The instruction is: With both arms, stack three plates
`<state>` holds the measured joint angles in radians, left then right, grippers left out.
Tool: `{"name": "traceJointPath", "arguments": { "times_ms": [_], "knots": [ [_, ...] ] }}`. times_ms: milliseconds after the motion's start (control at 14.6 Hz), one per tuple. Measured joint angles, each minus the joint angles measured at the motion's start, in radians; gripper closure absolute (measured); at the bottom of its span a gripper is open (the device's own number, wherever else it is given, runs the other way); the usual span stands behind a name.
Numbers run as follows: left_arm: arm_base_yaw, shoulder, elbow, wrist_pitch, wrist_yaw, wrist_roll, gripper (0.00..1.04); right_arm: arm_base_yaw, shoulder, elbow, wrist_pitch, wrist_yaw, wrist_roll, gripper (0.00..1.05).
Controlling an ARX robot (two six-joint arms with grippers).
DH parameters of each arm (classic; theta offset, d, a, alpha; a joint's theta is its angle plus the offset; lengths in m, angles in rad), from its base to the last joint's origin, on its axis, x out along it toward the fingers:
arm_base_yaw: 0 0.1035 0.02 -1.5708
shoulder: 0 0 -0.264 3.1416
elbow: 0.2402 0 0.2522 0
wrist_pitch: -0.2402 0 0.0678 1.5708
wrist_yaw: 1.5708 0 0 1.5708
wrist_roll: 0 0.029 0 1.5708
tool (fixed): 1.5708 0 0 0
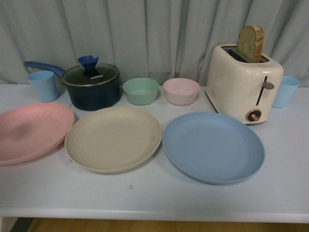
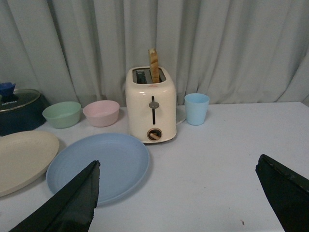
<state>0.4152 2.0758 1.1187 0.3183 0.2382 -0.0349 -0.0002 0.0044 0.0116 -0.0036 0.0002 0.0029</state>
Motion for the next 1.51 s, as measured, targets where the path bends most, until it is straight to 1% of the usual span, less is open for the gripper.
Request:
{"name": "traceJointPath", "arguments": {
  "times_ms": [274,480,549,755,1029,1166,1235,1303,1372,1440,1509],
  "knots": [
    [-0.024,0.046,0.019,0.026,0.016,-0.010,0.07,0.000,0.000,0.000,0.000,0.000,0.000,0.06],
    [-0.011,0.117,0.053,0.046,-0.019,-0.010,0.07,0.000,0.000,0.000,0.000,0.000,0.000,0.06],
    [0.001,0.153,0.074,0.051,-0.044,-0.011,0.07,0.000,0.000,0.000,0.000,0.000,0.000,0.06],
    [0.005,0.177,0.079,0.060,-0.041,-0.017,0.07,0.000,0.000,0.000,0.000,0.000,0.000,0.06],
    [-0.014,0.235,0.082,0.058,-0.051,-0.013,0.08,0.000,0.000,0.000,0.000,0.000,0.000,0.06],
    [-0.012,0.235,0.085,0.048,-0.066,-0.014,0.28,0.000,0.000,0.000,0.000,0.000,0.000,0.06],
    [-0.012,0.235,0.088,0.042,-0.073,-0.015,0.43,0.000,0.000,0.000,0.000,0.000,0.000,0.06],
    [-0.012,0.235,0.089,0.042,-0.078,-0.015,0.52,0.000,0.000,0.000,0.000,0.000,0.000,0.06],
    [-0.013,0.235,0.092,0.040,-0.080,-0.016,0.66,0.000,0.000,0.000,0.000,0.000,0.000,0.06],
    [-0.013,0.235,0.093,0.036,-0.087,-0.016,0.75,0.000,0.000,0.000,0.000,0.000,0.000,0.06],
    [-0.012,0.235,0.095,0.034,-0.089,-0.027,0.88,0.000,0.000,0.000,0.000,0.000,0.000,0.06]
  ]
}}
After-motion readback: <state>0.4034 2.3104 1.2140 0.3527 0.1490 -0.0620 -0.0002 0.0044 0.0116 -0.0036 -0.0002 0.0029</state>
